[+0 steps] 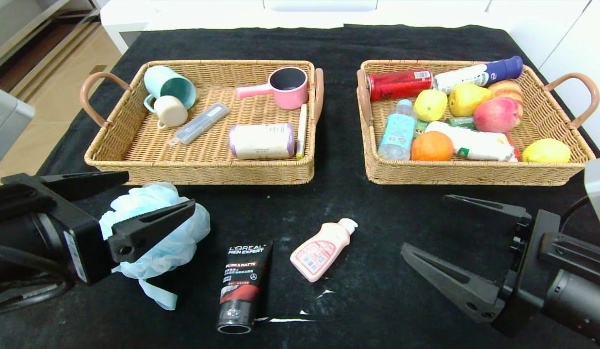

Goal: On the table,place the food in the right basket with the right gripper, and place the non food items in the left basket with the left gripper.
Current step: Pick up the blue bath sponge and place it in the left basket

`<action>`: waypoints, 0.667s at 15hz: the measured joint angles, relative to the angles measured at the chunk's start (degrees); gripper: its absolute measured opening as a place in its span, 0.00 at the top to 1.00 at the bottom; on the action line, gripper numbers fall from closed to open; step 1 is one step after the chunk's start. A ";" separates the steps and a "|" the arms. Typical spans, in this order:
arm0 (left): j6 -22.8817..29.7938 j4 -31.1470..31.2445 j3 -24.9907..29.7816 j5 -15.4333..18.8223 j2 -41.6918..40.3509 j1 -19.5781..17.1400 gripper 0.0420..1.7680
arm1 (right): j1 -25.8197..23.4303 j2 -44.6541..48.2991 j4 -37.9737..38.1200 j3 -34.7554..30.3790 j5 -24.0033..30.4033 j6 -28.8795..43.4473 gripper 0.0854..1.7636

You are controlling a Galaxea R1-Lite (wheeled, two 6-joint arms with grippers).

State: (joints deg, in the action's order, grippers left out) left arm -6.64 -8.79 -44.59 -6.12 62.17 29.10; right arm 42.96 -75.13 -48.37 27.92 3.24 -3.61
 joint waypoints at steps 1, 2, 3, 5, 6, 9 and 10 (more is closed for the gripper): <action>0.95 1.68 -1.43 -2.00 0.15 -0.02 0.03 | -0.21 0.00 0.06 -0.20 0.00 0.04 0.04; 3.10 3.95 -3.15 -3.72 0.48 -0.13 0.03 | -0.33 0.00 0.04 -0.30 0.00 0.04 0.04; 5.52 6.21 -4.94 -4.84 0.94 -0.27 0.03 | -0.43 0.00 0.06 -0.38 0.00 0.04 0.04; 8.85 11.48 -8.37 -5.80 2.29 -2.21 0.03 | -0.51 -0.02 0.09 -0.46 -0.07 0.04 0.04; 10.33 13.91 -9.86 -5.91 3.12 -4.08 0.03 | -0.51 -0.02 0.13 -0.46 -0.11 0.02 0.04; 14.45 22.85 -14.86 -4.73 6.24 -10.58 0.03 | -0.54 -0.17 0.26 -0.55 -0.13 0.02 0.04; 14.74 23.98 -15.85 -4.07 7.28 -12.24 0.03 | -0.55 -0.34 0.22 -0.61 -0.16 0.04 0.04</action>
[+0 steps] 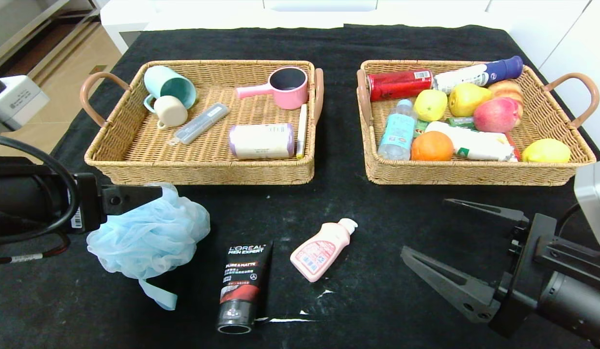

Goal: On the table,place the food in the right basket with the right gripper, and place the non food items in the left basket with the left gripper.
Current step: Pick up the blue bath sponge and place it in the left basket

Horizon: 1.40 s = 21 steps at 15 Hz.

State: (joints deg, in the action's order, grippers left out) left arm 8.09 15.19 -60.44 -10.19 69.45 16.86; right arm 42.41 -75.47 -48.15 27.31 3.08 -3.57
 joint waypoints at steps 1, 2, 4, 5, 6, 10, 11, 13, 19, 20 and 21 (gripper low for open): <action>0.11 0.62 -0.52 0.68 1.08 -1.49 0.03 | 0.00 -0.21 -0.09 -0.16 -0.02 0.00 0.04; 0.13 0.77 -0.85 1.27 2.11 -2.67 0.03 | 0.01 -0.35 -0.07 -0.24 -0.04 0.00 0.04; 0.06 0.82 -1.02 1.90 4.22 -4.51 0.03 | 0.01 -0.63 -0.16 -0.30 -0.06 0.00 0.04; -0.07 0.79 -0.96 1.95 5.24 -5.25 0.03 | 0.01 -0.71 -0.13 -0.30 -0.11 -0.01 0.04; -0.13 0.73 -0.89 2.10 6.16 -5.71 0.03 | 0.01 -0.79 -0.11 -0.30 -0.13 -0.06 0.04; -0.33 0.99 -0.28 4.16 8.47 -6.21 0.03 | 0.01 -0.96 -0.09 -0.33 -0.13 -0.09 0.04; -0.39 1.10 -0.04 4.30 9.00 -6.21 0.03 | 0.01 -1.01 -0.07 -0.38 -0.13 -0.06 0.04; -0.79 1.06 0.60 4.49 10.20 -6.21 0.03 | 0.01 -1.15 -0.07 -0.39 -0.15 -0.06 0.04; -1.65 0.38 2.12 4.46 13.96 -6.64 0.03 | -0.02 -1.71 -0.11 -0.41 -0.20 -0.09 0.04; -1.65 0.38 2.18 4.41 14.51 -6.69 0.03 | -0.02 -1.79 -0.13 -0.44 -0.22 -0.09 0.04; -1.65 0.38 2.21 4.41 14.92 -6.83 0.03 | -0.05 -1.89 -0.13 -0.49 -0.26 -0.09 0.04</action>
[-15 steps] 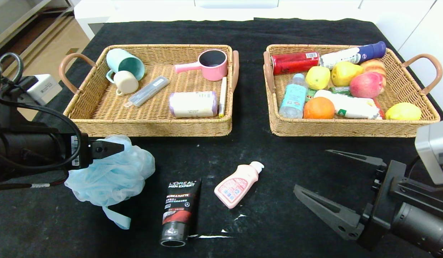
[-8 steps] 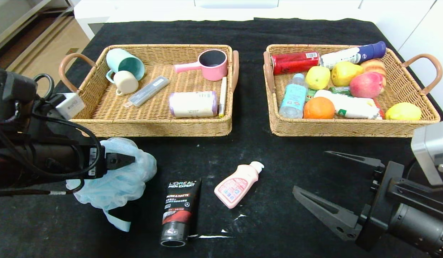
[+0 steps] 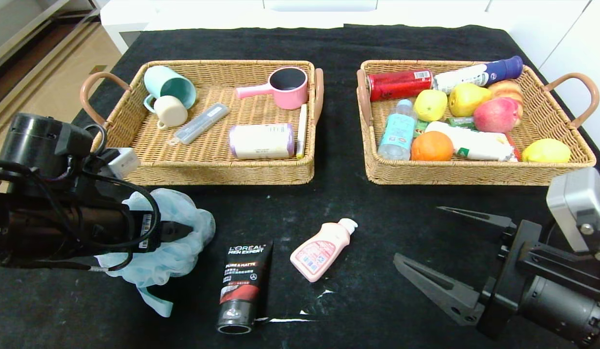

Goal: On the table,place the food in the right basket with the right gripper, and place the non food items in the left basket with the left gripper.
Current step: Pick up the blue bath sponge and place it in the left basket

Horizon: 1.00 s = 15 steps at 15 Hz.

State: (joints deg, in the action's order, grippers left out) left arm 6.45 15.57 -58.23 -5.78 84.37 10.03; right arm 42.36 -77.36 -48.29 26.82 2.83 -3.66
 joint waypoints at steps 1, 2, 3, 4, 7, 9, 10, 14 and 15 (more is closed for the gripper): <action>0.00 0.00 0.05 0.00 0.33 -0.12 0.03 | -0.02 -0.06 -0.02 0.00 0.01 0.00 0.04; 0.02 0.02 0.05 0.02 0.49 -0.20 0.10 | -0.02 -0.12 -0.02 -0.01 0.01 0.00 0.04; 0.02 0.00 0.05 0.00 0.60 -0.22 0.20 | -0.02 -0.15 -0.02 -0.01 0.00 0.00 0.04; 0.00 0.00 0.07 0.02 0.68 -0.22 0.28 | -0.02 -0.20 -0.05 -0.01 0.01 0.02 0.04; 0.00 0.00 0.05 -0.04 0.79 -0.20 0.48 | -0.02 -0.43 -0.22 -0.04 0.01 0.00 0.04; 0.00 0.00 0.05 -0.06 0.79 -0.20 0.56 | -0.02 -0.59 -0.20 -0.11 0.01 0.02 0.04; 0.00 -0.02 0.05 -0.09 0.79 -0.20 0.57 | -0.02 -0.65 -0.17 -0.11 0.04 0.00 0.04; 0.02 0.00 0.05 -0.09 0.83 -0.17 0.58 | -0.02 -0.74 -0.02 -0.11 0.01 0.00 0.04; 0.05 0.00 0.05 -0.09 0.85 -0.12 0.58 | -0.02 -0.74 -0.05 -0.17 0.01 0.00 0.04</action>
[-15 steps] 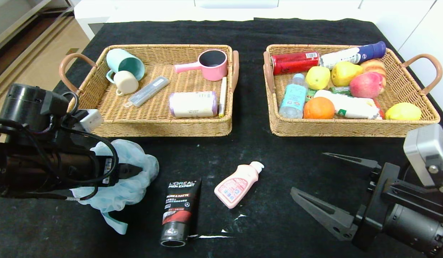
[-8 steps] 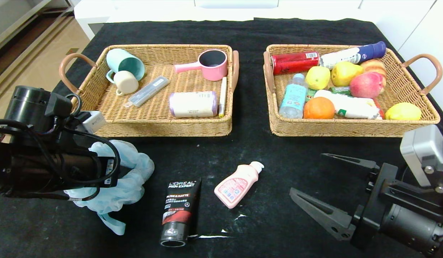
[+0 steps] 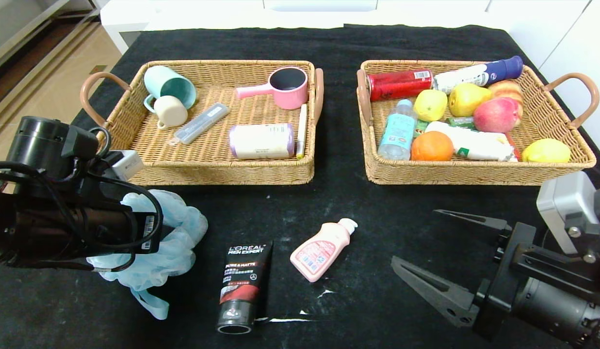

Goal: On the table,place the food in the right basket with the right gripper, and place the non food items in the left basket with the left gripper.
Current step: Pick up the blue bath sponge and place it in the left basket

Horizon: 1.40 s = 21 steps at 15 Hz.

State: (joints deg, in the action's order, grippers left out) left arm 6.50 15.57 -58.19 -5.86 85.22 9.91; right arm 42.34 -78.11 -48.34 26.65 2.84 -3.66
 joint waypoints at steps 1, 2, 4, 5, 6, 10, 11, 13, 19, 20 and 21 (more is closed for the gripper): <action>0.00 0.00 0.00 0.00 0.02 0.00 0.58 | 0.00 -0.01 0.00 -0.06 0.00 0.00 0.04; 0.00 0.00 0.00 0.00 0.02 0.00 0.58 | 0.00 -0.01 0.00 -0.09 -0.09 0.02 0.04; -0.02 0.06 0.00 0.00 0.02 0.01 0.59 | 0.00 -0.21 -0.30 -0.16 -0.06 0.00 0.04; -0.05 0.06 0.11 0.00 0.02 0.04 0.59 | 0.00 -0.39 -0.26 -0.17 -0.06 0.00 0.04; -0.09 0.00 0.13 0.00 0.00 0.04 0.59 | 0.00 -0.56 -0.34 -0.17 -0.06 0.00 0.04; -0.13 0.16 0.20 -0.39 -1.07 0.22 0.60 | 0.00 -0.83 -0.48 -0.20 -0.09 0.00 0.04; -0.09 0.24 0.06 -0.55 -1.74 0.32 0.60 | 0.00 -0.83 -0.50 -0.20 -0.09 0.00 0.04; -0.02 0.20 -0.63 -0.88 -3.56 0.59 0.61 | 0.00 -0.74 -0.50 -0.20 -0.09 -0.04 0.04; 0.13 0.50 -0.44 -1.57 -10.56 3.97 0.61 | 0.68 1.01 -0.50 -0.20 -0.94 -0.94 0.04; 0.17 0.28 -0.02 -1.41 -11.36 4.45 0.61 | 0.72 1.34 -0.48 -0.20 -0.98 -0.98 0.04; 0.11 0.13 0.17 -1.29 -12.29 4.75 0.62 | 0.77 1.65 -0.45 -0.20 -0.98 -0.98 0.04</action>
State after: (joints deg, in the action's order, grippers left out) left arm 6.61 15.70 -58.02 -7.16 72.94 14.67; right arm 43.11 -76.46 -48.79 26.45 1.87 -4.63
